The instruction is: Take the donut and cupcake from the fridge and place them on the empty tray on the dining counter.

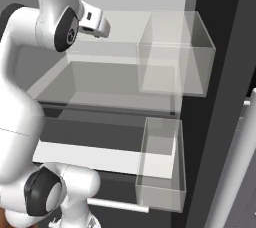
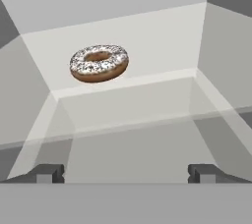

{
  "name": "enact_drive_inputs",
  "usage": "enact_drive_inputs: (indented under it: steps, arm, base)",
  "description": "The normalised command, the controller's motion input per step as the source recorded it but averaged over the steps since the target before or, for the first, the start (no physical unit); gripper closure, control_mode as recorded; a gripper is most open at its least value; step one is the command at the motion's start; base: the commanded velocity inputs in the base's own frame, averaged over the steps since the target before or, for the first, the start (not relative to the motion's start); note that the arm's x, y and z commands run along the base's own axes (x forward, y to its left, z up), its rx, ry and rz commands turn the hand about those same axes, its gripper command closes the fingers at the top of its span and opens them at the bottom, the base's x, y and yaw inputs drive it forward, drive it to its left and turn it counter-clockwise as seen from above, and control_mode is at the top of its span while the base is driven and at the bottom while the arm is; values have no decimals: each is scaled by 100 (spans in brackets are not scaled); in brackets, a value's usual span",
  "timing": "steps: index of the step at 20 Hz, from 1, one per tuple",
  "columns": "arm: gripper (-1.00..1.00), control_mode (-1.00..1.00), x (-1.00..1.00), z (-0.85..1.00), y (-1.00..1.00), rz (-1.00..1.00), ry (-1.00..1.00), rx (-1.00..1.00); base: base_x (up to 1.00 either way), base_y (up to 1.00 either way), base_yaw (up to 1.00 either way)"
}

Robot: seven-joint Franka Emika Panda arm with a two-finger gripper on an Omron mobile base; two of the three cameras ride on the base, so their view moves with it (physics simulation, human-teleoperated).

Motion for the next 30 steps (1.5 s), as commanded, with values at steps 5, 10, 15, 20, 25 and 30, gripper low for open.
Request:
enact_drive_inputs:
  steps: [5,10,15,20,25,30]
  arm:
    - [-100,-100,78,7,-1,0,0,0]
    - [-100,-100,68,0,-1,0,0,0]
    - [-100,-100,66,0,0,0,0,0]
    - [-100,-100,65,-2,0,0,1,0]
    - [-100,-100,53,-11,0,0,1,0]
    - [-100,-100,30,-8,0,0,3,0]
  base:
    - [0,0,0]
    - [0,0,0]
    - [0,0,0]
    - [0,0,0]
    - [0,0,0]
    - [0,0,0]
